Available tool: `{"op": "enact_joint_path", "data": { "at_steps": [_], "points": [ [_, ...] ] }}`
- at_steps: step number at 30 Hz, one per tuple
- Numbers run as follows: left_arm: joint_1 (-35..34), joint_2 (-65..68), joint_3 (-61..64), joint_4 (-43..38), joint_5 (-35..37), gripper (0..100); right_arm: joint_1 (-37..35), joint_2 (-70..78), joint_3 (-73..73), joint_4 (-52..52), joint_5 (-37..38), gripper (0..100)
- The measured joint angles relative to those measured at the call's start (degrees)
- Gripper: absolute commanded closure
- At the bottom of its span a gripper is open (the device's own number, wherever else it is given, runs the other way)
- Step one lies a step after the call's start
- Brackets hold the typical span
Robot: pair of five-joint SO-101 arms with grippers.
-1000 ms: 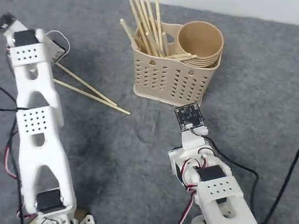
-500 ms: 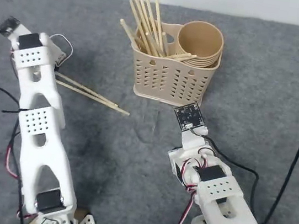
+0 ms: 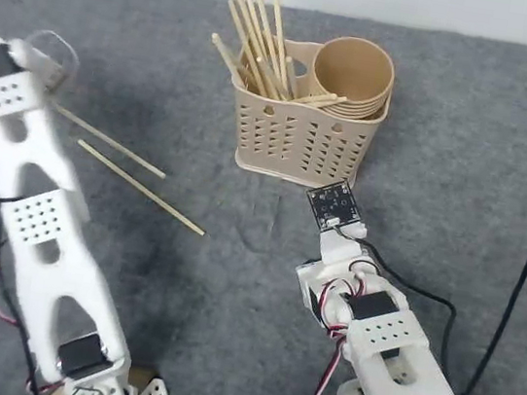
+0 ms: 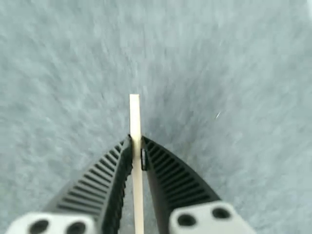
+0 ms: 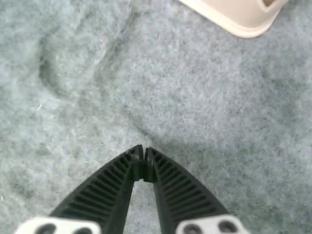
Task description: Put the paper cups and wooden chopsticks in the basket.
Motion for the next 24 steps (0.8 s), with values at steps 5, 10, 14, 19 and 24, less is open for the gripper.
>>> {"op": "enact_joint_path", "data": {
  "at_steps": [5, 10, 14, 19, 24],
  "points": [
    [-2.90, -5.36, 0.00, 0.00, -0.35, 99, 0.00, 0.00, 0.00, 0.00, 0.00, 99.1],
    [-6.42, -12.31, 0.00, 0.00, -2.81, 99, 0.00, 0.00, 0.00, 0.00, 0.00, 99.1],
    [-9.41, -20.75, 2.20, 0.00, -5.36, 99, 0.00, 0.00, 0.00, 0.00, 0.00, 99.1],
    [-10.29, -35.25, 15.03, 0.00, -7.21, 99, 0.00, 0.00, 0.00, 0.00, 0.00, 99.1],
    [-8.53, -51.69, 32.79, 0.09, -7.82, 99, 0.00, 0.00, 0.00, 0.00, 0.00, 99.1]
  ]
}}
